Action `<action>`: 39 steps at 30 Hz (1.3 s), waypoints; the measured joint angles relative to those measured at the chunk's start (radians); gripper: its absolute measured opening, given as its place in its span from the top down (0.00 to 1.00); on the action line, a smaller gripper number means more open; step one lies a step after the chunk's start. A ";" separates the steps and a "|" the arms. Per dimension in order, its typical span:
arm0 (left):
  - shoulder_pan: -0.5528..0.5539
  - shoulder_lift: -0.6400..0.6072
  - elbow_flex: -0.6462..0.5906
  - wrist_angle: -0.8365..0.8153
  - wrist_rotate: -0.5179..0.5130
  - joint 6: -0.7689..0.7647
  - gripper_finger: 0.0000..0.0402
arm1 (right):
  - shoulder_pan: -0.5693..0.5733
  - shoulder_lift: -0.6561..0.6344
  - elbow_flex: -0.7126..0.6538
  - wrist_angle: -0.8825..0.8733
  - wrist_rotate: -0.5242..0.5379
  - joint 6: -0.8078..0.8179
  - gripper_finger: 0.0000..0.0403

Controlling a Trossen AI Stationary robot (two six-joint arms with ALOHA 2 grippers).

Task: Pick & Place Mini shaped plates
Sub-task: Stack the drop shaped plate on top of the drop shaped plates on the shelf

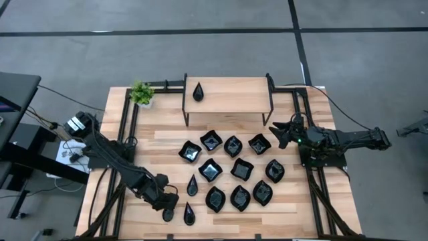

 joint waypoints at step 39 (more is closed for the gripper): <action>-0.006 0.128 0.001 0.090 -0.003 0.022 0.70 | 0.000 0.000 0.000 0.000 0.000 0.000 0.45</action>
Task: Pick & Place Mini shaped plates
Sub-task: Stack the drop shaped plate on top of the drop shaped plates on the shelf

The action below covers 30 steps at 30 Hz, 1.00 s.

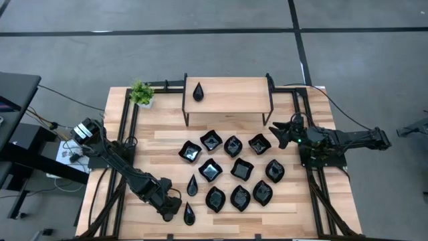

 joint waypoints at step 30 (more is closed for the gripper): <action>0.000 -0.153 0.000 -0.012 -0.006 0.100 0.98 | 0.000 0.000 0.000 0.000 0.000 0.000 0.45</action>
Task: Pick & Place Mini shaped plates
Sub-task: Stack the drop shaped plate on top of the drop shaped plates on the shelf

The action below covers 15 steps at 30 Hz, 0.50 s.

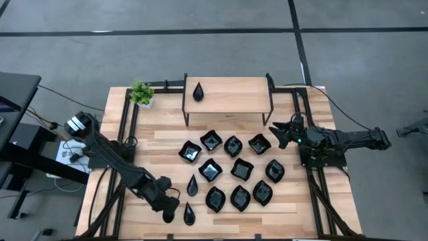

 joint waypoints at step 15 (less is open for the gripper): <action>0.056 -0.431 0.000 0.135 -0.626 0.562 0.98 | 0.000 0.000 0.000 0.000 0.000 0.000 0.45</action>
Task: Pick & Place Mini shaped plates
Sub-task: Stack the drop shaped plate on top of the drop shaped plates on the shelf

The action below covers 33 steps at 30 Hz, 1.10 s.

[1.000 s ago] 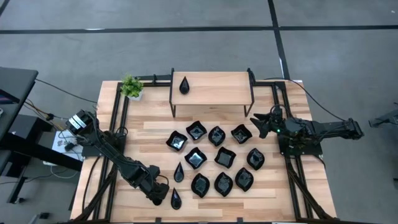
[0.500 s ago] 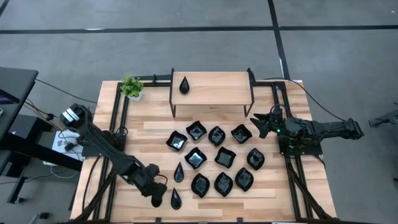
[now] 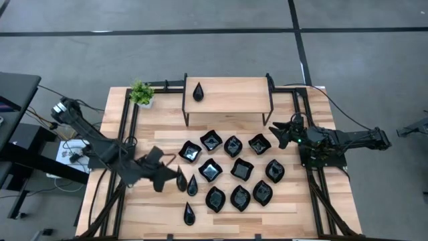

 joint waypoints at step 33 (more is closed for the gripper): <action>0.794 -0.034 0.000 0.437 0.361 0.549 0.99 | 0.000 0.000 0.000 0.000 0.000 0.000 0.45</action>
